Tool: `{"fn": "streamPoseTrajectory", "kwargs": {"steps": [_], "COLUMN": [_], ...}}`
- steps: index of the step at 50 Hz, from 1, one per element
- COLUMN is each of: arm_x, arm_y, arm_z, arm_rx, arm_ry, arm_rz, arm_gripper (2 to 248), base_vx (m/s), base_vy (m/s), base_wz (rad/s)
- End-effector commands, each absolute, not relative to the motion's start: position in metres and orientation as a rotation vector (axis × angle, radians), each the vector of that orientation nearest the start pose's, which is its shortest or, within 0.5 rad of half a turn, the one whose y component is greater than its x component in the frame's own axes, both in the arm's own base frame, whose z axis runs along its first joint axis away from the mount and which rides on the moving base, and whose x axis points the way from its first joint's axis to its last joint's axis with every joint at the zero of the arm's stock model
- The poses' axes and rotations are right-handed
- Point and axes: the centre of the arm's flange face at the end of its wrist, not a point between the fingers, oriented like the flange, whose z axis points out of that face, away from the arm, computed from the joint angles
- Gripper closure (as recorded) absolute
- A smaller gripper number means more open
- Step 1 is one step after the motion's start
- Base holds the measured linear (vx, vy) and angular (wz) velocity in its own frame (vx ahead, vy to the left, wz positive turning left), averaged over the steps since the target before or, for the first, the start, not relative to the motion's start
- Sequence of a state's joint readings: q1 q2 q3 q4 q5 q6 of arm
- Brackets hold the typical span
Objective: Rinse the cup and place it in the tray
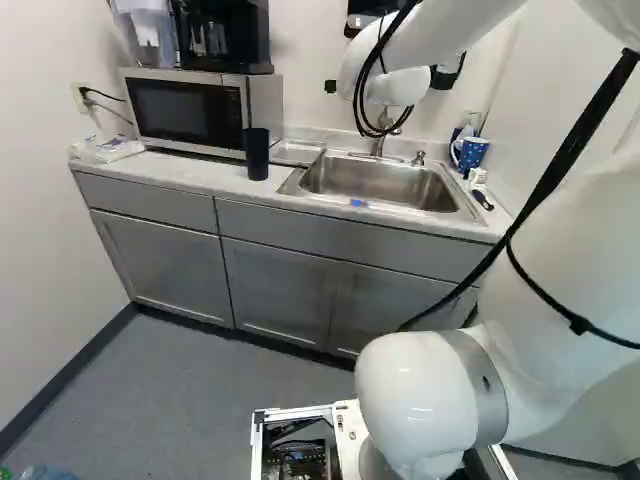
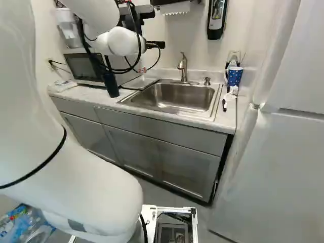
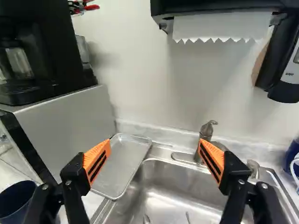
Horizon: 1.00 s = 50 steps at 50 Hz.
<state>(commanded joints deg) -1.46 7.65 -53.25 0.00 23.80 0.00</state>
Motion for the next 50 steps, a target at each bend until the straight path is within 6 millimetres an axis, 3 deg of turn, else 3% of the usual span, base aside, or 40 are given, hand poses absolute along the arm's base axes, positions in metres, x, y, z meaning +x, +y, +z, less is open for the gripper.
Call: {"fn": "streamPoseTrajectory", "kwargs": {"steps": [50], "arm_x": [0.4827], "arm_y": [-0.0123], "arm_z": [0.6661], "arm_rx": [-2.334], "arm_ry": [0.030], "arm_rz": [-2.128], "arm_gripper": [3], "base_vx": [0.069], "base_vy": [-0.004], "base_wz": [0.000]}}
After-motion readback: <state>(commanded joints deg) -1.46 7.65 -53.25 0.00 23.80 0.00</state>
